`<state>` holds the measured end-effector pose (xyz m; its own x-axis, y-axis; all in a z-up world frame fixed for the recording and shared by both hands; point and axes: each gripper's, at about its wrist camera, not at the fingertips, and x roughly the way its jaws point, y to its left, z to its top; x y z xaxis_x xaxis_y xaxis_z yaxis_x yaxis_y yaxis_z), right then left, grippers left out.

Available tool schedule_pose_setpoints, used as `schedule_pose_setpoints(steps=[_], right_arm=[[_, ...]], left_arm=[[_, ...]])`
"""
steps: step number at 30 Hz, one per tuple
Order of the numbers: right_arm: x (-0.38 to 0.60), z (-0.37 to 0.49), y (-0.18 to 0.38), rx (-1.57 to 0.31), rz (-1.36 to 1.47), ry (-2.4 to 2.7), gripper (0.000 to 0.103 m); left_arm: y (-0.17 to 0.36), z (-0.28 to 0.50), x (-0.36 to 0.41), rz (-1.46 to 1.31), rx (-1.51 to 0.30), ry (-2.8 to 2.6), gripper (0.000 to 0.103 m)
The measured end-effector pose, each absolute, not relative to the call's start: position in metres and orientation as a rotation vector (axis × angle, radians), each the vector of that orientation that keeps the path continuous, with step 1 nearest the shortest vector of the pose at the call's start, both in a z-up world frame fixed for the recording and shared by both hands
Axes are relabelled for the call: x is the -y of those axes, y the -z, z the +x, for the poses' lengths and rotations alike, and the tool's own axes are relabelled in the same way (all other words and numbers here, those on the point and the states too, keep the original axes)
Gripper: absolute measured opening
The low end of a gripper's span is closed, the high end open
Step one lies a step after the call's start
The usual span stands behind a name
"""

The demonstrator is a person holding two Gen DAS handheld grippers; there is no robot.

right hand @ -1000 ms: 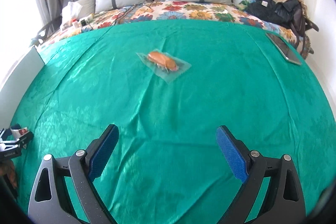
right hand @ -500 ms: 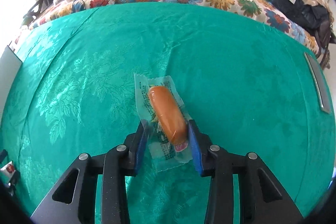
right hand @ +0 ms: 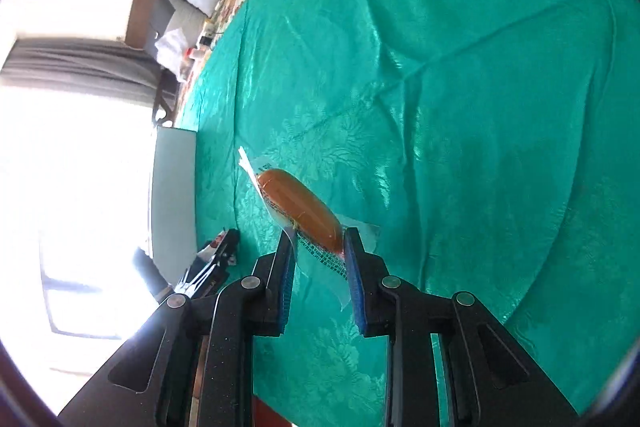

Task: Organize snacks

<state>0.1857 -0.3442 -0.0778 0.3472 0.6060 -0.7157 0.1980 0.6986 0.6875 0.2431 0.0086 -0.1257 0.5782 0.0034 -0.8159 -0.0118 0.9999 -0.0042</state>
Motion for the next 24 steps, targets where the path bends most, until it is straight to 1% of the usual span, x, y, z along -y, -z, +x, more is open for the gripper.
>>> schedule_pose_setpoints(steps=[1,2,3,4,5,7,9,10,12,14,16,17,20,24], right_arm=[[0.349,0.183,0.074,-1.207,0.735,-0.232,0.033],[0.353,0.181,0.069,-1.192,0.688,-0.19,0.043],[0.356,0.178,0.065,-1.17,0.648,-0.169,0.05],[0.357,0.175,0.059,-1.14,0.6,-0.145,0.068],[0.358,0.169,0.053,-1.1,0.54,-0.11,0.075],[0.354,0.158,0.052,-1.064,0.45,-0.068,0.075],[0.346,0.152,0.06,-1.074,0.339,-0.038,0.075],[0.34,0.145,0.061,-1.038,0.275,-0.035,0.074],[0.328,0.137,0.063,-1.012,0.165,-0.017,0.074],[0.316,0.132,0.066,-0.995,0.079,-0.012,0.083],[0.305,0.127,0.071,-0.98,-0.008,0.004,0.087],[0.305,0.128,0.071,-0.984,0.005,-0.008,0.088],[0.311,0.141,0.067,-1.009,0.056,-0.042,0.087],[0.328,0.183,0.047,-0.953,0.168,-0.064,0.086]], left_arm=[[0.126,0.243,-0.009,-0.01,-0.954,-0.008,0.103],[0.126,0.243,-0.009,-0.01,-0.954,-0.008,0.103],[0.126,0.243,-0.008,-0.01,-0.954,-0.008,0.103],[0.126,0.243,-0.008,-0.01,-0.954,-0.008,0.103],[0.126,0.243,-0.007,-0.01,-0.954,-0.008,0.103],[0.126,0.243,-0.007,-0.01,-0.954,-0.008,0.103],[0.126,0.243,-0.008,-0.01,-0.954,-0.008,0.103],[0.126,0.243,-0.007,-0.01,-0.954,-0.008,0.103],[0.126,0.243,-0.008,-0.01,-0.954,-0.008,0.103],[0.126,0.243,-0.008,-0.01,-0.954,-0.008,0.103],[0.126,0.243,-0.008,-0.01,-0.954,-0.008,0.103],[0.126,0.243,-0.008,-0.01,-0.953,-0.008,0.103],[0.126,0.243,-0.008,-0.01,-0.954,-0.008,0.103],[0.126,0.242,-0.008,-0.01,-0.954,-0.007,0.103]])
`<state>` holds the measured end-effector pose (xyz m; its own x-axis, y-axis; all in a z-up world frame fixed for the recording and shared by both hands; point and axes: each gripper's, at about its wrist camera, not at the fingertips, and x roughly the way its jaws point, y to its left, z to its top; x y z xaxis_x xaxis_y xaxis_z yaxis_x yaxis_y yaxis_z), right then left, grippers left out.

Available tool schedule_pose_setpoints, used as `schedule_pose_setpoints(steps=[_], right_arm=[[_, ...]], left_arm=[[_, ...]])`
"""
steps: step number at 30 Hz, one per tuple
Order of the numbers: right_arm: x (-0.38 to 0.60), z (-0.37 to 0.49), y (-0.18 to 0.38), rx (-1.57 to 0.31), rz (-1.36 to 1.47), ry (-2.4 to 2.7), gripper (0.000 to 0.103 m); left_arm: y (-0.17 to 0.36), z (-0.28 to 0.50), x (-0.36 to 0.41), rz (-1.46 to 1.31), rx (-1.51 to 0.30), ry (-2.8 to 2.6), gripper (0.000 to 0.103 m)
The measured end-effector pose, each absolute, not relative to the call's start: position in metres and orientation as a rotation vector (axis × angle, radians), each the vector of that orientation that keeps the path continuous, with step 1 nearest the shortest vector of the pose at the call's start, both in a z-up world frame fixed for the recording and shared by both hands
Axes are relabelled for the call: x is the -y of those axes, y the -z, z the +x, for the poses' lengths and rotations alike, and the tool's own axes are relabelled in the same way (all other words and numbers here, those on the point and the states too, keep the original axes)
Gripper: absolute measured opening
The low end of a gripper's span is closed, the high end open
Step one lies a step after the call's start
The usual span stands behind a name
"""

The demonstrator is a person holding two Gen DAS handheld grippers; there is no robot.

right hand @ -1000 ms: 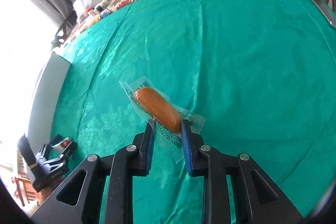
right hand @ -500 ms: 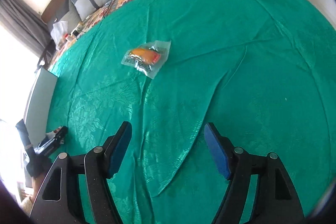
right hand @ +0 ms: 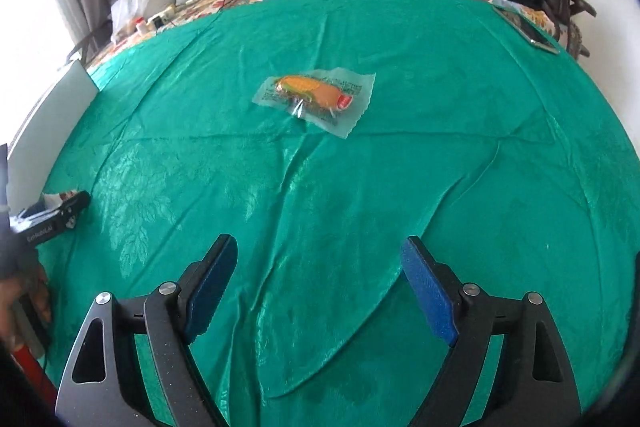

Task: Organize snacks

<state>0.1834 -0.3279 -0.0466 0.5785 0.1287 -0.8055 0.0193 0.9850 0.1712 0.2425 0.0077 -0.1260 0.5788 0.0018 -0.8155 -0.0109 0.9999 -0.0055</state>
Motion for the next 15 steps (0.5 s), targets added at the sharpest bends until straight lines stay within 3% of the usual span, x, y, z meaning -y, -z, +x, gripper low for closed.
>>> schedule_pose_setpoints(steps=[7,15], right_arm=[[0.348,0.284,0.047,-1.015,0.357,-0.071,0.086],[0.319,0.28,0.067,-1.079,0.469,-0.334,0.085]], left_arm=[[0.126,0.243,-0.008,-0.011,-0.953,-0.007,0.103],[0.126,0.243,-0.008,-0.011,-0.953,-0.007,0.103]])
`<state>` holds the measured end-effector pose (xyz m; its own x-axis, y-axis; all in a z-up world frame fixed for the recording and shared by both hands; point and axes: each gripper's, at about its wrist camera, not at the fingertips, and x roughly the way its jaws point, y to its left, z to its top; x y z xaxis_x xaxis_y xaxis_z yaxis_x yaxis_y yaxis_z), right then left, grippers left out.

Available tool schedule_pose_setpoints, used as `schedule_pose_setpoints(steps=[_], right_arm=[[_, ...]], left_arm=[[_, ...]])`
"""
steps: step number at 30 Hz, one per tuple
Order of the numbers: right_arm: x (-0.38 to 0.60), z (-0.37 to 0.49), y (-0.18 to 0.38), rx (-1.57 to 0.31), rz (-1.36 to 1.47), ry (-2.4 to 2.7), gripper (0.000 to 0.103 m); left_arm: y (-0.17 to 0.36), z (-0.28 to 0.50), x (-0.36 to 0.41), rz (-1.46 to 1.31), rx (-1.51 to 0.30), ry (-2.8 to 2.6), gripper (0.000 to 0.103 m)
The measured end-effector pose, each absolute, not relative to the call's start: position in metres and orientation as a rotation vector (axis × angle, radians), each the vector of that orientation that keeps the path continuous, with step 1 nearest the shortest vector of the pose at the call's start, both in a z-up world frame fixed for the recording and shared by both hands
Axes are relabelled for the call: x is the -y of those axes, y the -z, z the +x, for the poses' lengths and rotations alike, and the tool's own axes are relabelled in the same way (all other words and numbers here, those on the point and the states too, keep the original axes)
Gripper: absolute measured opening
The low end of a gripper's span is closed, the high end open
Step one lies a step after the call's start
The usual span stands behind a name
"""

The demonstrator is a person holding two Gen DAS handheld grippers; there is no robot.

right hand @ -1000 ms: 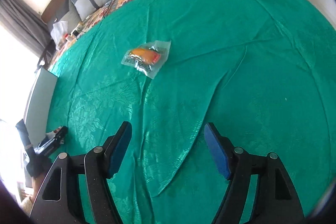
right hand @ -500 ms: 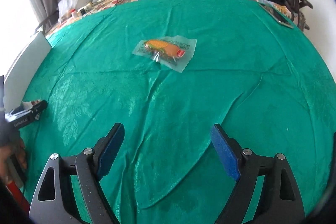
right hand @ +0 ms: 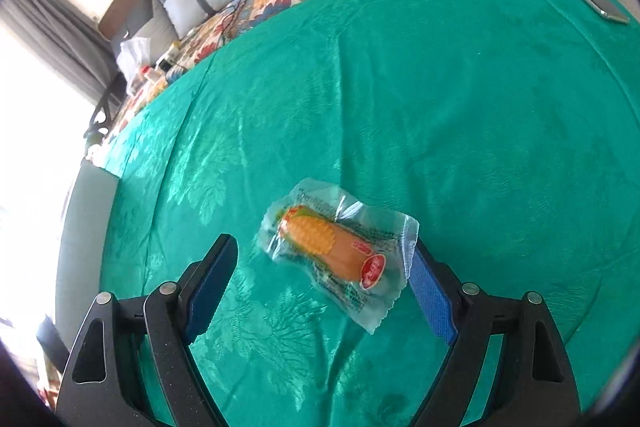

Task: Organize snacks

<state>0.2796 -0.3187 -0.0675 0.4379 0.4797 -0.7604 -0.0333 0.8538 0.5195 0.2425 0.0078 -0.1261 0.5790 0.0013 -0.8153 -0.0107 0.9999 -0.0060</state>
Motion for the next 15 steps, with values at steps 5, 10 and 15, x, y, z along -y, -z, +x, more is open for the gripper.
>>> schedule_pose_setpoints(steps=[5,10,15], right_arm=[[0.284,0.238,0.051,-1.111,0.342,-0.519,0.084],[0.294,0.225,0.032,-1.071,0.18,-0.376,0.086],[0.319,0.25,0.028,-1.077,0.216,-0.19,0.086]], left_arm=[[0.126,0.242,-0.008,-0.011,-0.953,-0.007,0.103],[0.126,0.242,-0.008,-0.011,-0.953,-0.007,0.103],[0.126,0.242,-0.008,-0.011,-0.953,-0.007,0.103]])
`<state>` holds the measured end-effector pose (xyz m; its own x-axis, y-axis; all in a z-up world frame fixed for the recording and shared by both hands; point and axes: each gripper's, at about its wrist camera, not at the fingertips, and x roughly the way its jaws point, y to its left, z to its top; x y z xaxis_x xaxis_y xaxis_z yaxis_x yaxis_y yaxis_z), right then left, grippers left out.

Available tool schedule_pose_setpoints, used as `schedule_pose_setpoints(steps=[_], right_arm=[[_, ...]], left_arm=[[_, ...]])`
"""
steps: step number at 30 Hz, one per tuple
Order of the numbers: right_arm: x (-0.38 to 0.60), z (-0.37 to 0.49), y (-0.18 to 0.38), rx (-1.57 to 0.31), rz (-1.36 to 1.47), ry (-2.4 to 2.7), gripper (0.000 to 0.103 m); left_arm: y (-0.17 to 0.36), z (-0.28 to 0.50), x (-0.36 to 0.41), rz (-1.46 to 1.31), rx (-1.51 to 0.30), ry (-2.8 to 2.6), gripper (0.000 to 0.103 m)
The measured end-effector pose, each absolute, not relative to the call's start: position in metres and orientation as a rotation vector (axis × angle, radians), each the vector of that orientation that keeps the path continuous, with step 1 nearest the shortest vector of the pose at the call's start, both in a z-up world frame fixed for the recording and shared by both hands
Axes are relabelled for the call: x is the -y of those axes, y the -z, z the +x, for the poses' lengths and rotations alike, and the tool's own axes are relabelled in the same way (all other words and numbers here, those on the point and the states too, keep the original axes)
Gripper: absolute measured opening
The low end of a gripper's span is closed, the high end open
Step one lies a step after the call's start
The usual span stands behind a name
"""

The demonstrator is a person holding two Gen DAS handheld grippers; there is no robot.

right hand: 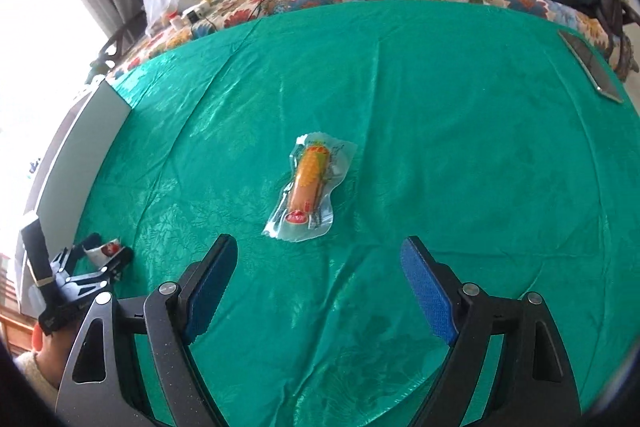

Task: Organize snacks

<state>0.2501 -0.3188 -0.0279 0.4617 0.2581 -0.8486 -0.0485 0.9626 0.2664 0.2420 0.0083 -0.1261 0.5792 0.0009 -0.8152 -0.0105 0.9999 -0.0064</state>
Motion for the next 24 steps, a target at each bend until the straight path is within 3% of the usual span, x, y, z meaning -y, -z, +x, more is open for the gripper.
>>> schedule_pose_setpoints(steps=[7,16,20,21,22,23,24], right_arm=[[0.356,0.305,0.052,-1.178,0.531,-0.036,0.086],[0.321,0.332,0.065,-1.249,0.42,-0.076,0.088],[0.289,0.33,0.066,-1.25,0.206,-0.11,0.088],[0.277,0.327,0.066,-1.249,0.107,-0.124,0.085],[0.265,0.324,0.067,-1.242,-0.005,-0.124,0.073],[0.254,0.318,0.065,-1.215,-0.1,-0.115,0.049],[0.249,0.312,0.062,-1.21,-0.096,-0.148,0.044]], left_arm=[[0.126,0.242,-0.008,-0.011,-0.953,-0.006,0.103],[0.126,0.242,-0.008,-0.011,-0.953,-0.006,0.103],[0.126,0.242,-0.008,-0.011,-0.953,-0.006,0.103],[0.126,0.242,-0.009,-0.011,-0.953,-0.006,0.103],[0.126,0.242,-0.008,-0.011,-0.953,-0.006,0.103],[0.126,0.241,-0.009,-0.011,-0.953,-0.006,0.103],[0.126,0.242,-0.008,-0.011,-0.952,-0.006,0.103]])
